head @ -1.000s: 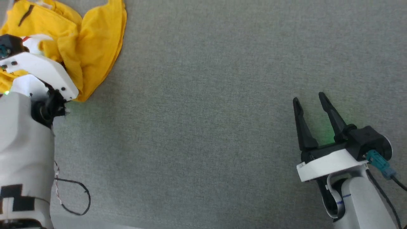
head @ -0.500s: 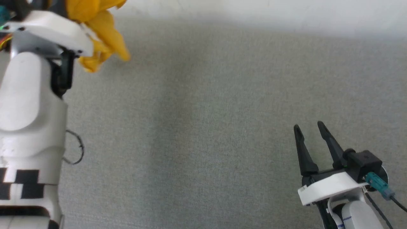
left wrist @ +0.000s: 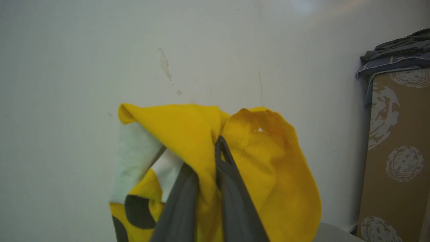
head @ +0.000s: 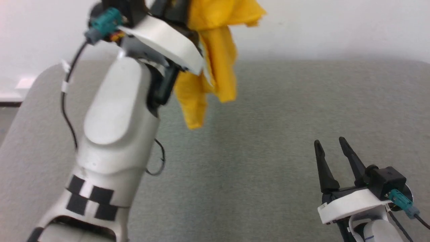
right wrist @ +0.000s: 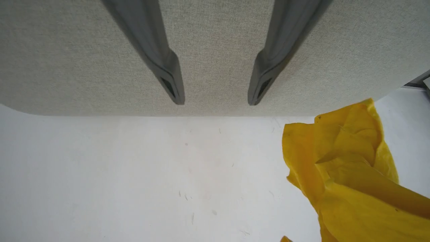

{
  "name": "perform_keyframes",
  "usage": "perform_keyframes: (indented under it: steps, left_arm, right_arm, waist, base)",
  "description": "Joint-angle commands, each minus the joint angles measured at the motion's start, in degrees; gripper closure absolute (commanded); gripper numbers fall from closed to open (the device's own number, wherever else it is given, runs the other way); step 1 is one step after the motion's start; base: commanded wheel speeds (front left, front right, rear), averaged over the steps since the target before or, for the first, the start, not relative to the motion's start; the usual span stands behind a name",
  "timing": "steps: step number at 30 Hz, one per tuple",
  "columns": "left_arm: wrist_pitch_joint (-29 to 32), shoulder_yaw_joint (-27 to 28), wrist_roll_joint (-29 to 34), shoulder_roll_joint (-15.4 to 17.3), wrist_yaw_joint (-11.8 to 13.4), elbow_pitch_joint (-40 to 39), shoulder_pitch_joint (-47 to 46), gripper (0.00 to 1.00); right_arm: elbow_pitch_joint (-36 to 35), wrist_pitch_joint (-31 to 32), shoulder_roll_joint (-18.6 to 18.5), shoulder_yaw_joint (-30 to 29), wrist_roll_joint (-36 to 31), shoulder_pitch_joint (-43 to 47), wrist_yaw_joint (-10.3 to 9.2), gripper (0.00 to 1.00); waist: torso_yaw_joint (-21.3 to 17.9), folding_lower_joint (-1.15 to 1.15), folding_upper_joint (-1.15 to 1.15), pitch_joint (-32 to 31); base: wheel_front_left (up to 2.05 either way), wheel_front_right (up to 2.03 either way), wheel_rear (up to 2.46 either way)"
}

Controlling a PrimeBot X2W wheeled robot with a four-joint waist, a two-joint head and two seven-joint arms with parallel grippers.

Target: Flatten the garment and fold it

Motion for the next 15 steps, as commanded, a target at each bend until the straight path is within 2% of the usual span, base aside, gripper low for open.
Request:
perform_keyframes:
  steps: [1, 5, 10, 15]
  left_arm:
    - [0.6, -1.1, -1.5, -1.0, -0.5, 0.2, 2.4, 1.00]
    - [4.6, -4.8, -5.0, -2.4, -0.9, 2.6, 7.6, 1.00]
    - [16.8, -11.8, -10.2, -2.9, -1.5, 9.3, 15.0, 1.00]
    - [25.6, -16.9, -11.9, -3.0, -1.2, 16.2, 19.3, 1.00]
  right_arm:
    - [-0.1, -0.3, 0.0, 0.3, 0.2, 0.3, -0.10, 0.00]
    - [0.2, -0.3, 0.0, 0.5, 0.2, 0.3, -0.10, 0.00]
    - [0.2, -0.3, 0.0, 0.3, 0.2, 0.3, -0.10, 0.00]
    - [0.2, -0.3, 0.0, 0.7, 0.5, -0.2, -0.10, 0.00]
  waist:
    - [-6.3, 0.01, -0.01, -0.1]
    - [-10.2, 0.01, -0.01, 0.3]
    - [-13.8, 0.01, -0.01, 1.6]
    - [-15.6, 0.01, -0.01, 3.2]
  base:
    - [0.00, 0.00, 0.00]
    - [0.00, 0.00, 0.00]
    - [0.00, 0.00, 0.00]
    - [0.00, 0.00, 0.00]
